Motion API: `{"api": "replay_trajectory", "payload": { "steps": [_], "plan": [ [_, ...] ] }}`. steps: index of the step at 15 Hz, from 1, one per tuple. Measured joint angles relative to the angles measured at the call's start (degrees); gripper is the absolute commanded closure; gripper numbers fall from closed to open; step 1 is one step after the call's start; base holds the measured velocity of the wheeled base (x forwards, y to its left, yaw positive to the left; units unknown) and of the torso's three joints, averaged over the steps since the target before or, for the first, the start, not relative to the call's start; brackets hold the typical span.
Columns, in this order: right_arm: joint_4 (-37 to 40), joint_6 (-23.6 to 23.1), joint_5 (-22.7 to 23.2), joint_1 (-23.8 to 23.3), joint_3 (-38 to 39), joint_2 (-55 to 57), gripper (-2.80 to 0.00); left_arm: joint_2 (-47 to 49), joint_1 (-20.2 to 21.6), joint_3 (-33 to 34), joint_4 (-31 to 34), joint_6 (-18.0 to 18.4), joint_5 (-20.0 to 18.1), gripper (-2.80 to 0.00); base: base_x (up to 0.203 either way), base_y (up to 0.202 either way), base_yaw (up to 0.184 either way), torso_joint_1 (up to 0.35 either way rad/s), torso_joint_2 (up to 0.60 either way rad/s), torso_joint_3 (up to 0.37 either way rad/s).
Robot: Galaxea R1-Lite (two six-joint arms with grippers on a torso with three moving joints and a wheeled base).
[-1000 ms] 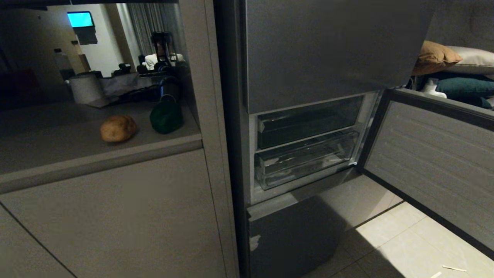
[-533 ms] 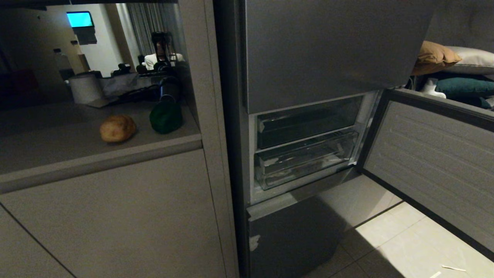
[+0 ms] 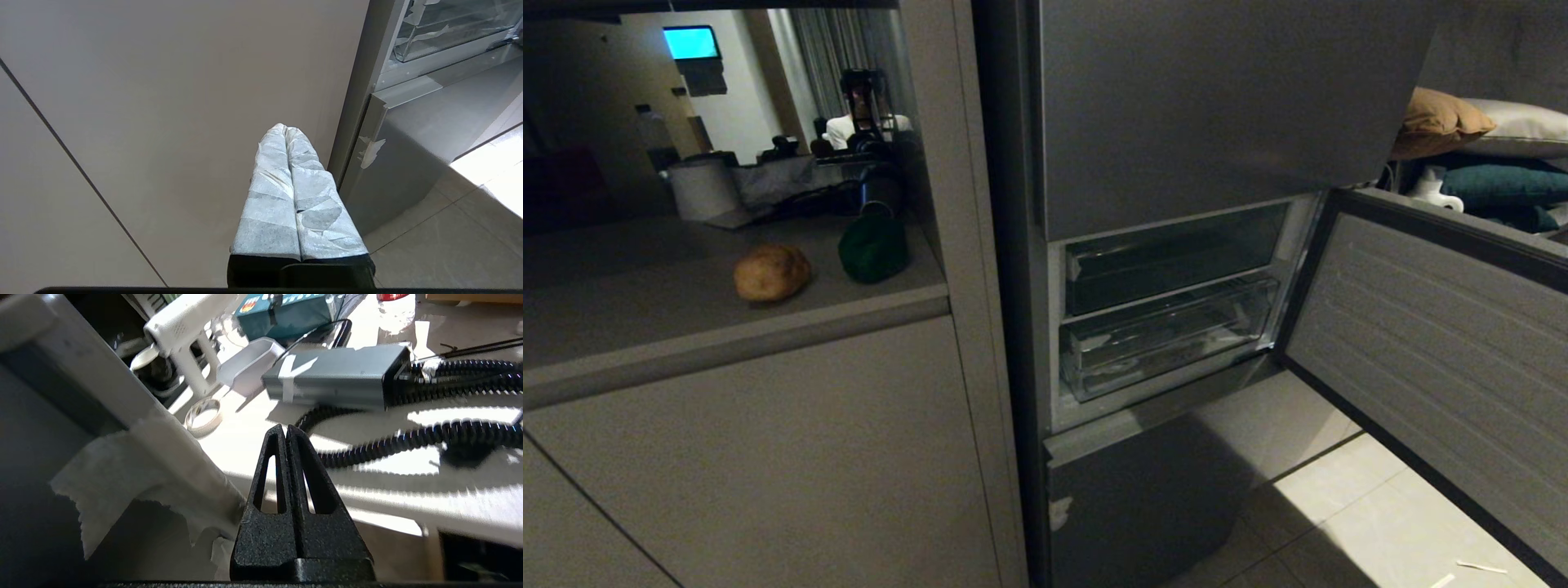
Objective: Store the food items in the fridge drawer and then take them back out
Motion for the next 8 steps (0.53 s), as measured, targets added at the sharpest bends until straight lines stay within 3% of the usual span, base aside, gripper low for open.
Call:
{"api": "replay_trajectory", "payload": {
  "steps": [3, 6, 8],
  "plan": [
    [-0.41, -4.81, 1.37, 0.0, 5.52, -4.69, 0.0, 0.0, 0.0, 0.0, 0.02, 0.0, -0.02, 0.0, 0.0, 0.0, 0.0, 0.0, 0.0, 0.0],
    [-0.41, -5.25, 7.51, 0.07, 8.72, -7.71, 0.0, 0.0, 0.0, 0.01, 0.02, 0.0, 0.0, 0.0, 0.0, 0.0, 0.0, 0.0, 0.0, 0.0],
    [-0.62, -5.75, 9.02, 0.09, 11.4, -9.64, 0.0, 0.0, 0.0, 0.0, 0.0, 0.0, 0.0, 0.0, 0.0, 0.0, 0.0, 0.0, 0.0, 0.0]
  ]
}}
